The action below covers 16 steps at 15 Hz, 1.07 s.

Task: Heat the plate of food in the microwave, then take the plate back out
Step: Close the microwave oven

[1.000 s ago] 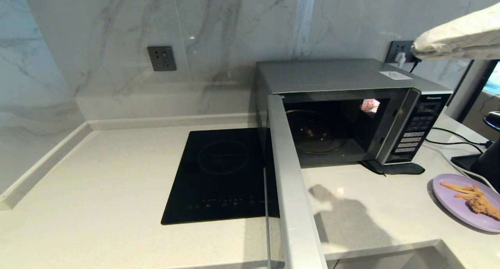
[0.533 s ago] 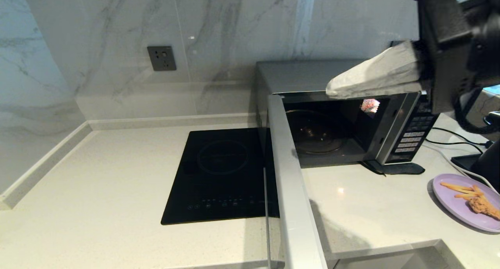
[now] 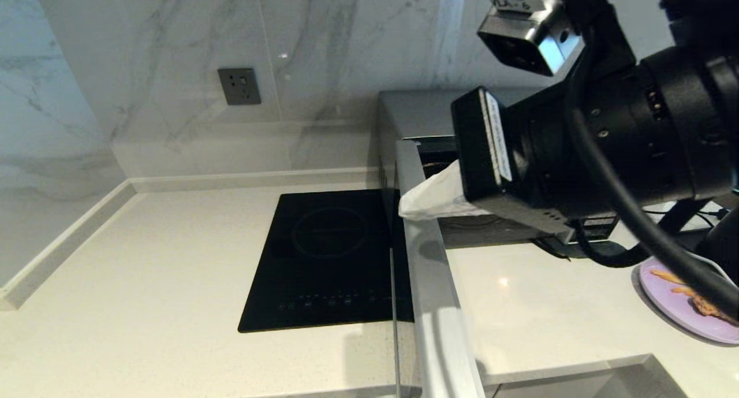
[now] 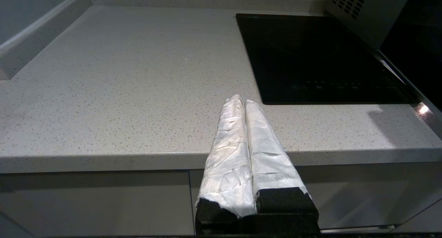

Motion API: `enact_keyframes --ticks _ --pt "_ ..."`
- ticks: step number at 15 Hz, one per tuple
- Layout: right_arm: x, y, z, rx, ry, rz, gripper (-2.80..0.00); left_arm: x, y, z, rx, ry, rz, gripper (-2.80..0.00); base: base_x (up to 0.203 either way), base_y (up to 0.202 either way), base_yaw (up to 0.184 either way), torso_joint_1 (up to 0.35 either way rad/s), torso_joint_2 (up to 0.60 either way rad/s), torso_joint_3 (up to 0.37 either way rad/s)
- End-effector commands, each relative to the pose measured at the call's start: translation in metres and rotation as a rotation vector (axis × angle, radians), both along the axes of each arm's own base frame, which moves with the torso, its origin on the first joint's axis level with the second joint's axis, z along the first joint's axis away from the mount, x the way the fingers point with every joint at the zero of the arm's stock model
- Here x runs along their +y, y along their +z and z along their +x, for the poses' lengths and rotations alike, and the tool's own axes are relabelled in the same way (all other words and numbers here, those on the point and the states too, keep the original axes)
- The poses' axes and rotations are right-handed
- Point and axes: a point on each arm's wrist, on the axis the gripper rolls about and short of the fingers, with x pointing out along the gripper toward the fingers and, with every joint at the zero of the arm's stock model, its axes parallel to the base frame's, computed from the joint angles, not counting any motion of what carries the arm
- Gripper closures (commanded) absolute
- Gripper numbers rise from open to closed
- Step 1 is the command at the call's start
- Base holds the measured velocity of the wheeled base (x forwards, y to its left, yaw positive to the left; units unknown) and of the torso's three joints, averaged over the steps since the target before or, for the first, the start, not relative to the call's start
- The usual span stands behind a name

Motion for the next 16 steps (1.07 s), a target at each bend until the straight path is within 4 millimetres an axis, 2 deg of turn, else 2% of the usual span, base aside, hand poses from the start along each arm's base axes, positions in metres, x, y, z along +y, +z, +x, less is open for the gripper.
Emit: enact_keyframes --ticks 1,4,7,12,16 --pt "0.017 -0.015 0.002 0.03 0.011 -0.056 0.0 0.0 0.0 0.0 0.001 0.001 -0.001 0.0 0.0 0.0 0.0 0.0 0.0 0.0" --pt "0.026 -0.03 0.008 0.058 -0.011 -0.126 0.0 0.0 0.0 0.0 0.001 0.001 -0.001 0.0 0.0 0.0 0.0 0.0 0.0 0.0" --pt "0.028 -0.035 0.01 0.082 -0.022 -0.14 0.0 0.0 0.0 0.0 0.001 0.001 -0.001 0.0 0.0 0.0 0.0 0.0 0.0 0.0" --pt "0.024 -0.037 0.009 0.069 -0.077 -0.191 0.0 0.0 0.0 0.0 0.001 0.001 -0.001 0.0 0.0 0.0 0.0 0.0 0.0 0.0" --pt "0.01 -0.033 0.013 0.076 -0.172 -0.202 0.0 0.0 0.0 0.0 0.001 0.001 -0.001 0.0 0.0 0.0 0.0 0.0 0.0 0.0"
